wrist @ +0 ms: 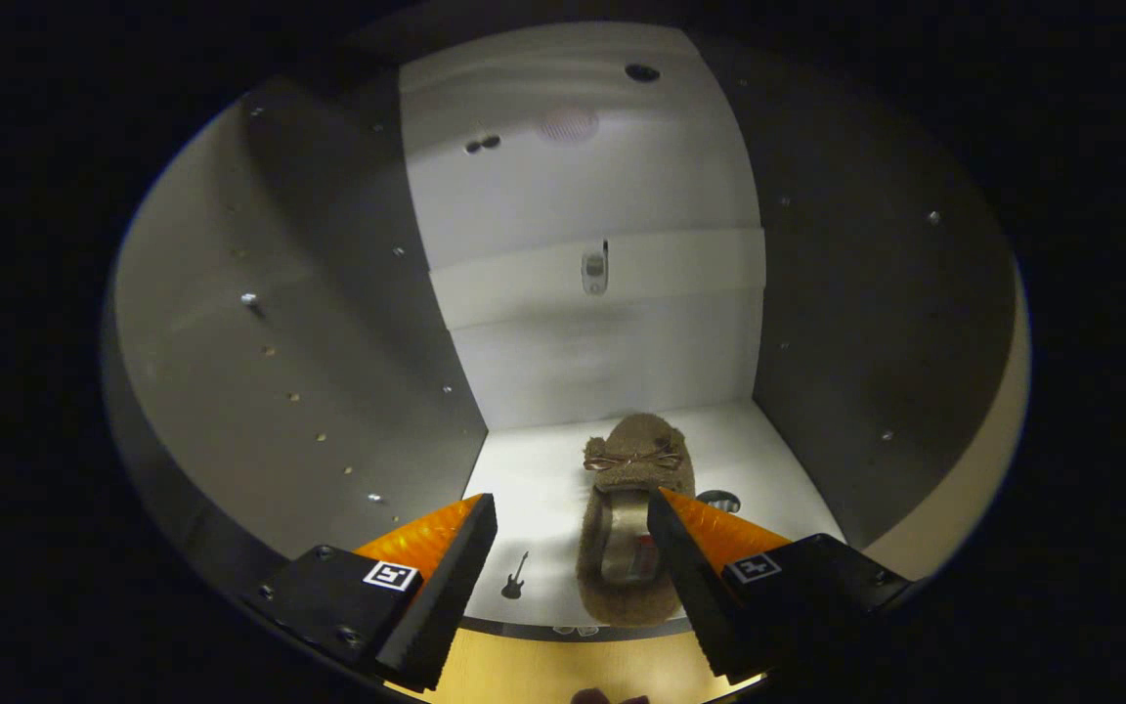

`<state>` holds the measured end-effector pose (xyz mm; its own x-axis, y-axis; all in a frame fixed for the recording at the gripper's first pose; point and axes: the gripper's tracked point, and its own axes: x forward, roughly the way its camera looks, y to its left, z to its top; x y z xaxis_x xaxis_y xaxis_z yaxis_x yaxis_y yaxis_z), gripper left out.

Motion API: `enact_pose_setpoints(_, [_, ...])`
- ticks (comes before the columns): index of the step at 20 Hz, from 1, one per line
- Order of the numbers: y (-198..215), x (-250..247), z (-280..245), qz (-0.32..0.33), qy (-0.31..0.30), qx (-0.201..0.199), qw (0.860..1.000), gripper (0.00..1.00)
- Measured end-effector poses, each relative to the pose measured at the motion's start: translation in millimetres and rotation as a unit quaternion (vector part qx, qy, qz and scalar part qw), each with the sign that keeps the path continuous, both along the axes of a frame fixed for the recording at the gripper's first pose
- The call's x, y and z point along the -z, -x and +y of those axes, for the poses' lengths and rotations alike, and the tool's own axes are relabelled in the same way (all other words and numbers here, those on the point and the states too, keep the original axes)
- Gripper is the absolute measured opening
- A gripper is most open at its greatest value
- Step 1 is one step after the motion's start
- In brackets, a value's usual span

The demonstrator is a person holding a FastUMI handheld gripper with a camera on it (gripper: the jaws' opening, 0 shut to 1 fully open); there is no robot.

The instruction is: Open the shoe cabinet door, grab the shoes and put them into the shoe cabinet, then close the shoe cabinet door.

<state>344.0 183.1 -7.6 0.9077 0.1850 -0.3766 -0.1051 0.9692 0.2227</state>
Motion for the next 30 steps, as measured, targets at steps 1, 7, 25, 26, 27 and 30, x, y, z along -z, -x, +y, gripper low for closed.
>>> enact_pose_setpoints(1, [11.4,-10.8,-2.9,-0.018,0.006,0.0,1.0,0.98])
enact_pose_setpoints(7, [102.3,-60.0,-8.7,-0.106,0.011,-0.005,0.994,0.98])
enact_pose_setpoints(25, [368.0,-106.2,-166.6,-0.208,0.051,0.074,0.974,0.98])
enact_pose_setpoints(26, [376.3,-102.4,-183.3,-0.203,0.051,0.094,0.973,0.98])
enact_pose_setpoints(27, [383.5,-99.4,-197.4,-0.199,0.049,0.109,0.973,0.98])
enact_pose_setpoints(30, [405.6,-93.3,-224.5,-0.195,0.043,0.131,0.971,0.98])
